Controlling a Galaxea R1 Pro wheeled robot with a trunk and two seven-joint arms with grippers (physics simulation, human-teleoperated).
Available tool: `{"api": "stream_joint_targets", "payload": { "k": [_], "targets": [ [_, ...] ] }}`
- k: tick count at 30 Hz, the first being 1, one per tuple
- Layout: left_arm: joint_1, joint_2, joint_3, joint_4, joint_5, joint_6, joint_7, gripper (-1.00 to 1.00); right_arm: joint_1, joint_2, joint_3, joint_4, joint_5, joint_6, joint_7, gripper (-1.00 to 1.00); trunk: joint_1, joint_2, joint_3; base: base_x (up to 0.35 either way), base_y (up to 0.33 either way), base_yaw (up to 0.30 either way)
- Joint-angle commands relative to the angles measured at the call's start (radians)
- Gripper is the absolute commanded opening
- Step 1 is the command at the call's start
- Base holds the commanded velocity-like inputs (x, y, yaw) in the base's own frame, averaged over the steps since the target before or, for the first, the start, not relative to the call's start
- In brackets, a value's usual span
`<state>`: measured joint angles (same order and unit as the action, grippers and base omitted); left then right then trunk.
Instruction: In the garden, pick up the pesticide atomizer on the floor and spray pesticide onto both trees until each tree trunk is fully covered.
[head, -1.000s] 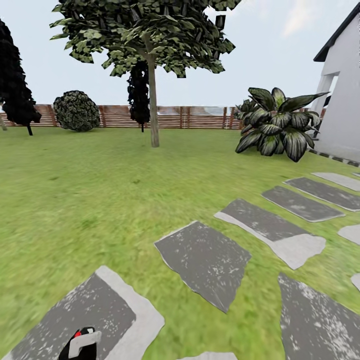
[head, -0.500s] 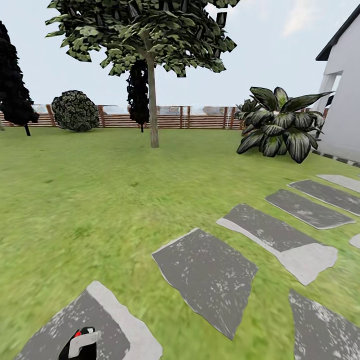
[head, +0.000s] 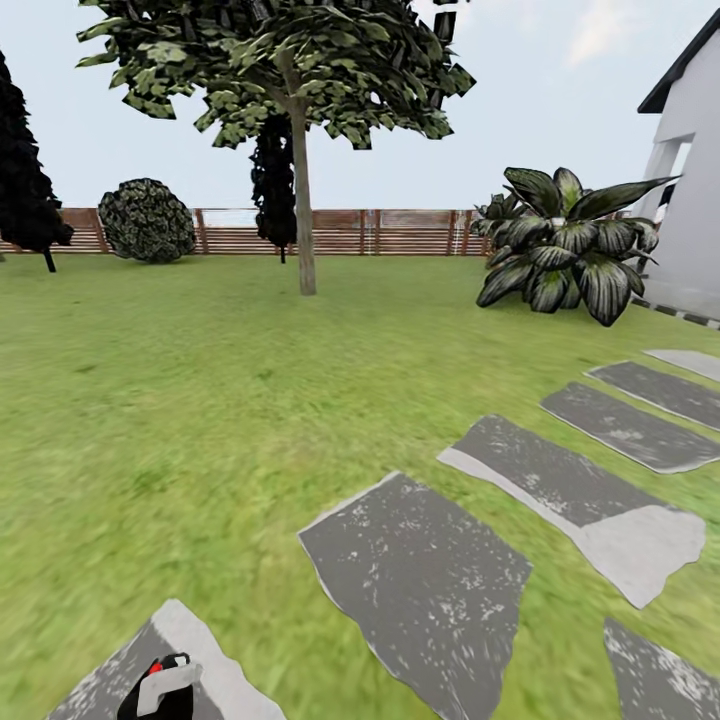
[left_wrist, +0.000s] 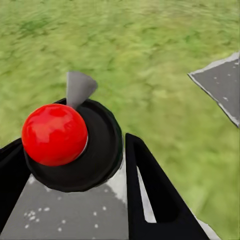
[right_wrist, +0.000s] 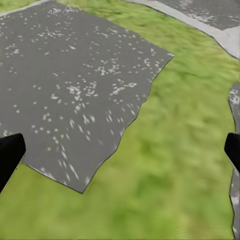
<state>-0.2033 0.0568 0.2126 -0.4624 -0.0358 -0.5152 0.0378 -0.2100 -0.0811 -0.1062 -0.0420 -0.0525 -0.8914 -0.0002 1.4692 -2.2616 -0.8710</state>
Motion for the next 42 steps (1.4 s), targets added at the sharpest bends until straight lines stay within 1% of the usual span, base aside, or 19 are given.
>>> {"api": "stream_joint_targets", "payload": {
  "k": [1, 42],
  "targets": [
    [-0.001, 0.000, 0.001, 0.001, -0.004, -0.003, 0.004, -1.00, -0.001, 0.000, -0.001, 0.001, -0.003, -0.003, 0.002, 1.00, 0.000, 0.000, -0.001, 0.340, 0.000, 0.000],
    [-0.001, 0.001, 0.001, -0.002, -0.004, -0.003, 0.004, -1.00, -0.001, 0.000, -0.001, 0.001, -0.003, -0.003, 0.002, 1.00, 0.000, 0.000, -0.001, 0.340, 0.000, 0.000]
  ]
}}
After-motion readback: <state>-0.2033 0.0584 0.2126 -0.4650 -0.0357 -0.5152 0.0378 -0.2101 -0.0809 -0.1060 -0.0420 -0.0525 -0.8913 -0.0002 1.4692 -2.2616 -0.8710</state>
